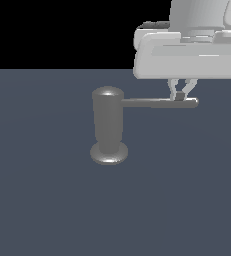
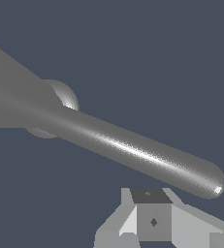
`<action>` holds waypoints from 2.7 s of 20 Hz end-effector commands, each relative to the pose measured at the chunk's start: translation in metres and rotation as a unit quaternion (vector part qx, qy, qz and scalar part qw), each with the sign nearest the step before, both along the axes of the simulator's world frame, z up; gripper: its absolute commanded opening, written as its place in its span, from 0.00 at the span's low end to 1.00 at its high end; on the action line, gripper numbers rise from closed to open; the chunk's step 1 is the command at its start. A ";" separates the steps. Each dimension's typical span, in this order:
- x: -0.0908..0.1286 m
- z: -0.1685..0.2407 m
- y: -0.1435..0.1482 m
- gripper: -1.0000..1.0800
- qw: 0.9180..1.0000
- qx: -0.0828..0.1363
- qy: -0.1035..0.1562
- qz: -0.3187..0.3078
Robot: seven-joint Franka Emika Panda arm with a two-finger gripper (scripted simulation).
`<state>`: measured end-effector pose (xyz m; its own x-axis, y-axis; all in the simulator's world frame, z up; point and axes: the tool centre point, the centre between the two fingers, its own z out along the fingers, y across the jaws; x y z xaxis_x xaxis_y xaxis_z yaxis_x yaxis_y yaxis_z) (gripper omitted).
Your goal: Turn on the faucet by rotating a designated handle.
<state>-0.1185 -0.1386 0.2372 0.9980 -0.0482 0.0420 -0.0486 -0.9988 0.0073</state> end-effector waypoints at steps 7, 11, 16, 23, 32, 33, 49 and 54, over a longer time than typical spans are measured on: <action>0.015 -0.014 -0.023 0.00 1.000 0.003 0.015 -0.005; 0.025 -0.015 -0.032 0.00 1.000 0.004 0.017 -0.007; 0.036 -0.017 -0.044 0.00 1.000 0.004 0.020 -0.008; 0.065 -0.001 -0.022 0.00 1.000 0.002 0.003 0.014; 0.093 -0.004 -0.022 0.00 1.000 0.003 0.007 0.009; 0.096 -0.004 -0.023 0.00 1.000 0.003 0.007 0.009; 0.144 -0.010 -0.024 0.00 1.000 0.004 0.013 0.002; 0.158 -0.012 -0.025 0.00 1.000 0.004 0.014 -0.001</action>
<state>0.0367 -0.1630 0.2381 0.9985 -0.0468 0.0288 -0.0469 -0.9989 0.0019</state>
